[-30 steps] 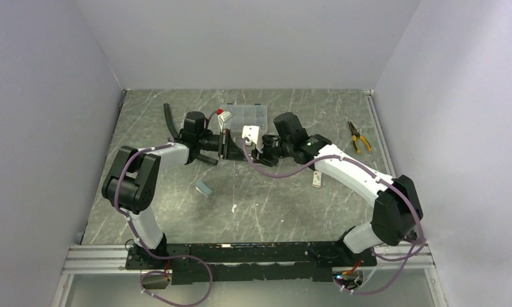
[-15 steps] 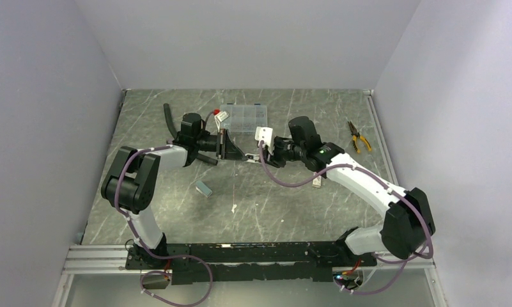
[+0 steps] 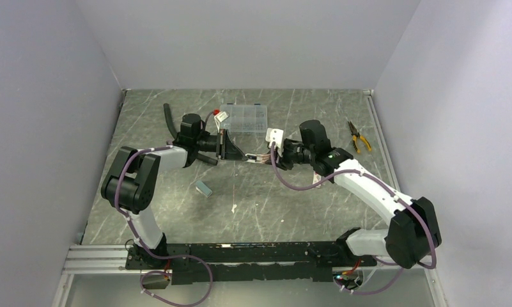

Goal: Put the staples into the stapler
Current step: Place the stapler at the center of the board.

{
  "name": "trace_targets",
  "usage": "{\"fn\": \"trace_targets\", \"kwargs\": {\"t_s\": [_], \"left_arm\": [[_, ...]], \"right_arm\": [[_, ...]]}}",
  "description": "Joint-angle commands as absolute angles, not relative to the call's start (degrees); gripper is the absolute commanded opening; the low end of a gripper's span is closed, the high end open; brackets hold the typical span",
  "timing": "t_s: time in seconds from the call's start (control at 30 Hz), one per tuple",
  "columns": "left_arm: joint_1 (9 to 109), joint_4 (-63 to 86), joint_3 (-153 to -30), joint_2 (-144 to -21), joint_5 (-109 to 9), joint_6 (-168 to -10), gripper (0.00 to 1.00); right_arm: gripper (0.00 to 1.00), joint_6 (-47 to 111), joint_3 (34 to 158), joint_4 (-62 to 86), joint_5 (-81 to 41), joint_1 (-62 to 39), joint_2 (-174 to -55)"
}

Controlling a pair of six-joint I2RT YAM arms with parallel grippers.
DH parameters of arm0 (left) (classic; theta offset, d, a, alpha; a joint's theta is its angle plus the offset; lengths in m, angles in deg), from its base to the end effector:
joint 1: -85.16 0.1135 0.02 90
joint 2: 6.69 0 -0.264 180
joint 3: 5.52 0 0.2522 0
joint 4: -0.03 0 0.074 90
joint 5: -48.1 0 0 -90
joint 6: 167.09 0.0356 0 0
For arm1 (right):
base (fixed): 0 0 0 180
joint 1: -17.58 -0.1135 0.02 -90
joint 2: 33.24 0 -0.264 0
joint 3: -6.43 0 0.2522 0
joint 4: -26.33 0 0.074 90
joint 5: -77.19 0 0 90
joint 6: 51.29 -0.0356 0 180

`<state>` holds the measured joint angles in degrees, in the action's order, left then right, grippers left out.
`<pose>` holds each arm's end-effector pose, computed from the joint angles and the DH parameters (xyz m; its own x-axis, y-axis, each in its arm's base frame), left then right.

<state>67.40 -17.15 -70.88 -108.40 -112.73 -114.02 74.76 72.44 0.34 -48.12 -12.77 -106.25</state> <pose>0.3303 -0.1411 0.1944 -0.8207 0.0557 -0.5687 0.5714 0.0926 -0.8155 0.2309 0.1590 0.2791 0.1090 -0.4927 -0.8634 -0.9481 0.2094 -0.2392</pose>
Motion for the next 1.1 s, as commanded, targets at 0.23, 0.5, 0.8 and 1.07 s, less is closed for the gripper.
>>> {"fn": "trace_targets", "kwargs": {"t_s": [0.23, 0.5, 0.8, 1.07], "left_arm": [[70.30, -12.58, -72.13, -111.35, -106.64, -107.30, 0.03], [70.13, 2.57, -78.20, -119.26, -99.01, -100.62, 0.06], [69.69, 6.75, -85.06, -127.95, -97.16, -102.77, 0.03], [69.59, 11.23, -86.39, -129.73, -94.25, -99.69, 0.18]], "right_arm": [[0.00, 72.79, 71.12, -0.70, -47.38, -9.23, -106.94], [0.00, 73.43, 71.11, 0.35, -43.24, -9.31, -111.68], [0.00, 67.37, 72.74, 2.87, -38.69, -11.69, -122.32], [0.00, 65.29, 71.95, 6.43, -35.58, -11.69, -125.24]]}}
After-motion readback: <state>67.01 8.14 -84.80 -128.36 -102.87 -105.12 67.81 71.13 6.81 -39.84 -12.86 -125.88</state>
